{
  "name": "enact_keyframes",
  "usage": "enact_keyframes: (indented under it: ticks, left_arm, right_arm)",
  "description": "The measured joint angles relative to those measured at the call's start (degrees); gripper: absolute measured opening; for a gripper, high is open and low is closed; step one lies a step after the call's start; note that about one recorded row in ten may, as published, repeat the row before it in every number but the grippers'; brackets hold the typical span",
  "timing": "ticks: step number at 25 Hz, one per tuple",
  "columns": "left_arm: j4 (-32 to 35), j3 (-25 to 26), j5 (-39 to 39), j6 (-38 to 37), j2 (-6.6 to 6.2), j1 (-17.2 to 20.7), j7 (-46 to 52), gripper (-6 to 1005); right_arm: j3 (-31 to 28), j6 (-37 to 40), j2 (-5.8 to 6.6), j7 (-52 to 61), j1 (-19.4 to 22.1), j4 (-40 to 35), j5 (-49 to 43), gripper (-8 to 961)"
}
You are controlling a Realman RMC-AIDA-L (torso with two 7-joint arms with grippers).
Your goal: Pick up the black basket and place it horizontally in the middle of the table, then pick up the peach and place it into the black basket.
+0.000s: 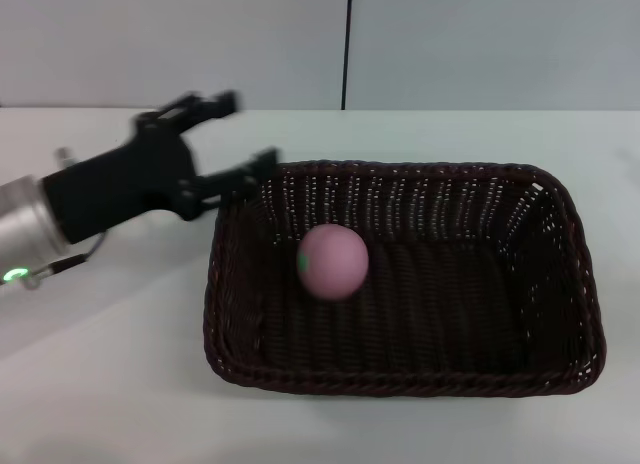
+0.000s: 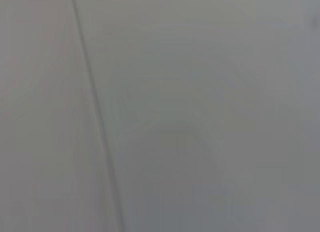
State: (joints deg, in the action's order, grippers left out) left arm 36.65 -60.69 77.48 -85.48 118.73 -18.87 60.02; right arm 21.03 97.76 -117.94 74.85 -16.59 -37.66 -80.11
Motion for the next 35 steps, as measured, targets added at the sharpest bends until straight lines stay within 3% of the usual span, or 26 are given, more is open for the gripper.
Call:
enact_keyframes:
  ticks: [3,4,7,11,16,21,35]
  left_arm:
    - [-2.76,1.74,-5.16,5.14,-0.04,2.4,-3.58,749]
    - [-4.46,2.37,-7.46,6.28,-0.04,2.99,-5.66,768]
    - [-12.33,5.07,-16.85,7.56,-0.01,4.0,-15.83,859]
    - [-26.8,9.19,-31.11,5.15,0.29,3.36,-35.33,859]
    - [-39.89,15.91,-39.34,-2.61,0.36,1.23,-51.6,859]
    - [-41.63,17.79,-39.19,-6.15,0.32,1.2,-54.22,859]
    - [-42.48,17.38,-39.09,-6.27,0.36,0.21,-54.15,859]
  right_arm:
    - [-3.5,-2.66,-0.17,-3.91,0.01,3.26,0.09,659]
    - [-7.13,-4.07,-0.18,-7.83,-0.24,6.61,0.12,659]
    - [-11.54,-5.0,-0.19,-13.36,-0.68,10.55,0.17,659]
    - [-20.81,-6.1,-0.31,-24.63,-1.61,17.73,0.31,659]
    - [-30.85,-7.63,-0.6,-37.38,-2.76,25.96,1.65,659]
    - [-33.25,-10.08,-0.63,-45.46,-3.51,31.16,6.56,659]
    - [-32.28,-12.04,-0.23,-46.03,-4.45,31.82,6.5,659]
